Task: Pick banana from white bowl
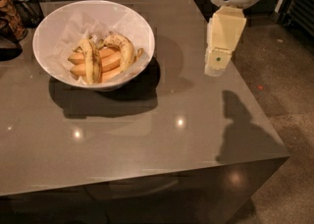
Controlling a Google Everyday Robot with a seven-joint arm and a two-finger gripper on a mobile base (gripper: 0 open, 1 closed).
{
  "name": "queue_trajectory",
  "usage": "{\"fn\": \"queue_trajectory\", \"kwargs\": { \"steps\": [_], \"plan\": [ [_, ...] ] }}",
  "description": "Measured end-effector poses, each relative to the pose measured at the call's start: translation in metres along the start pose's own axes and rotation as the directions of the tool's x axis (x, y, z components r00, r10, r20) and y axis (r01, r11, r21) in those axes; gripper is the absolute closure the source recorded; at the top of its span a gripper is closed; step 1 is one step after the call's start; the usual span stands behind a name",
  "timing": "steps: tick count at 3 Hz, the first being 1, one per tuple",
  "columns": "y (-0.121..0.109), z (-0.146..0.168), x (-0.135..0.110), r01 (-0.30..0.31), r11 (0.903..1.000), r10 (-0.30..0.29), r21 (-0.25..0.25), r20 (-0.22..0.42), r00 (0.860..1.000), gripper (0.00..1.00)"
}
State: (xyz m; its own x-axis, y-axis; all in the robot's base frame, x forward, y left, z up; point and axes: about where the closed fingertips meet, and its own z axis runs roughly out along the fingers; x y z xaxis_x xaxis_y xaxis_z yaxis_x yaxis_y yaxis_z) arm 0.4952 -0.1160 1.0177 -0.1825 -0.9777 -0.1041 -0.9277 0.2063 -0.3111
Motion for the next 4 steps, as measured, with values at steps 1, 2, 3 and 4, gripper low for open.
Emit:
{"fn": "queue_trajectory", "kwargs": {
  "steps": [1, 2, 3, 4],
  "plan": [
    [0.004, -0.008, -0.028, -0.036, 0.9993, 0.035, 0.009, 0.051, 0.998, 0.00],
    [0.007, -0.012, -0.044, -0.082, 0.9966, 0.081, 0.007, 0.079, 0.994, 0.00],
    [-0.014, -0.003, -0.036, -0.202, 0.9777, 0.208, -0.057, 0.127, 0.970, 0.00],
    [-0.019, -0.006, -0.041, -0.202, 0.9784, 0.207, -0.043, 0.152, 0.967, 0.00]
  ]
}}
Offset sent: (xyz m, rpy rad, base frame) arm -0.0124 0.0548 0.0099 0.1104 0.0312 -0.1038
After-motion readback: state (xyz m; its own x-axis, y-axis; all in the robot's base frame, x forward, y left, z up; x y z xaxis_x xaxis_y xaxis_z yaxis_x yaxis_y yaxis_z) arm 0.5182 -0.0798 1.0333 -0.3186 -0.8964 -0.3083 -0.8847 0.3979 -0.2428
